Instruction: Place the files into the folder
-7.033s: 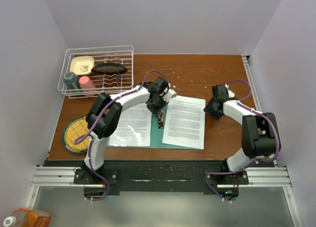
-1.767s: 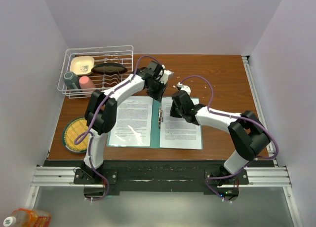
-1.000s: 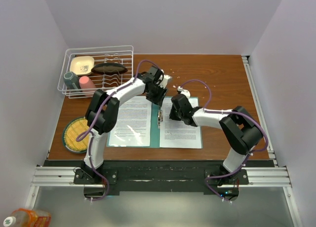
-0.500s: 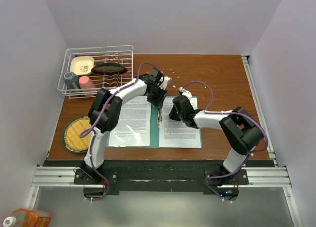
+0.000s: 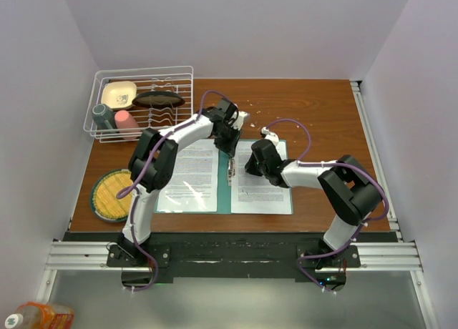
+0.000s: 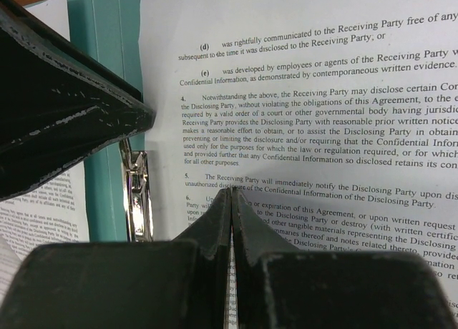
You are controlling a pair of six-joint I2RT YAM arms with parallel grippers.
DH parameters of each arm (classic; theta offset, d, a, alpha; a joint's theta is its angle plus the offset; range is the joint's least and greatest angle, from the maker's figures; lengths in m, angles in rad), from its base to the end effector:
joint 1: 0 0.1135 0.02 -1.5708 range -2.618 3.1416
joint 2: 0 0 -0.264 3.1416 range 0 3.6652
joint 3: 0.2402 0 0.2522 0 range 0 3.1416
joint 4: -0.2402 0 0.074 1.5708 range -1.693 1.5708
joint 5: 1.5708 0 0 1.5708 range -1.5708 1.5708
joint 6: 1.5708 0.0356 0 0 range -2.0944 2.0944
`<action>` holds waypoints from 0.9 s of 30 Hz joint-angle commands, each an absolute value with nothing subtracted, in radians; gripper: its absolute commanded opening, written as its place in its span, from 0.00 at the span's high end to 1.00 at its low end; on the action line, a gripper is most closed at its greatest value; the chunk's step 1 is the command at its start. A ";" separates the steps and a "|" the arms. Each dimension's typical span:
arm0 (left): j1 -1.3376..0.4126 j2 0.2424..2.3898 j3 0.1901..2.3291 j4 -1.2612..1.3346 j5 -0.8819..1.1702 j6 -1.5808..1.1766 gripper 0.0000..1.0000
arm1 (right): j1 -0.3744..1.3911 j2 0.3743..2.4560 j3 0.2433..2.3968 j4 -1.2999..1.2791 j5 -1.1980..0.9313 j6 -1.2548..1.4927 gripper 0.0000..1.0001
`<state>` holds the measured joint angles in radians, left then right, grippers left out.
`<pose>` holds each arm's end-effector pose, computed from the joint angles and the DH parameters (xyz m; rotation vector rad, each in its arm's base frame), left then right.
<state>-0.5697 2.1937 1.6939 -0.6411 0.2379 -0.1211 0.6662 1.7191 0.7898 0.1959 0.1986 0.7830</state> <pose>0.3854 -0.2568 0.1645 0.6870 2.6860 -0.5166 0.2674 0.2012 0.1413 0.2402 2.3303 0.5157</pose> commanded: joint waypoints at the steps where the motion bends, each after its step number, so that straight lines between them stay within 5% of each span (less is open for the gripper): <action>1: -0.569 2.137 1.697 -0.629 0.281 -0.135 0.77 | 0.669 1.744 0.744 0.078 0.202 0.787 1.00; 27: -0.571 1.987 1.580 -0.755 0.459 -0.040 0.76 | 0.670 1.805 0.762 0.000 0.270 0.850 1.00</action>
<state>-0.5705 2.0735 1.5894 -0.7120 0.3920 -0.0776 0.6674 1.7237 0.7914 0.1864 0.2241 0.8474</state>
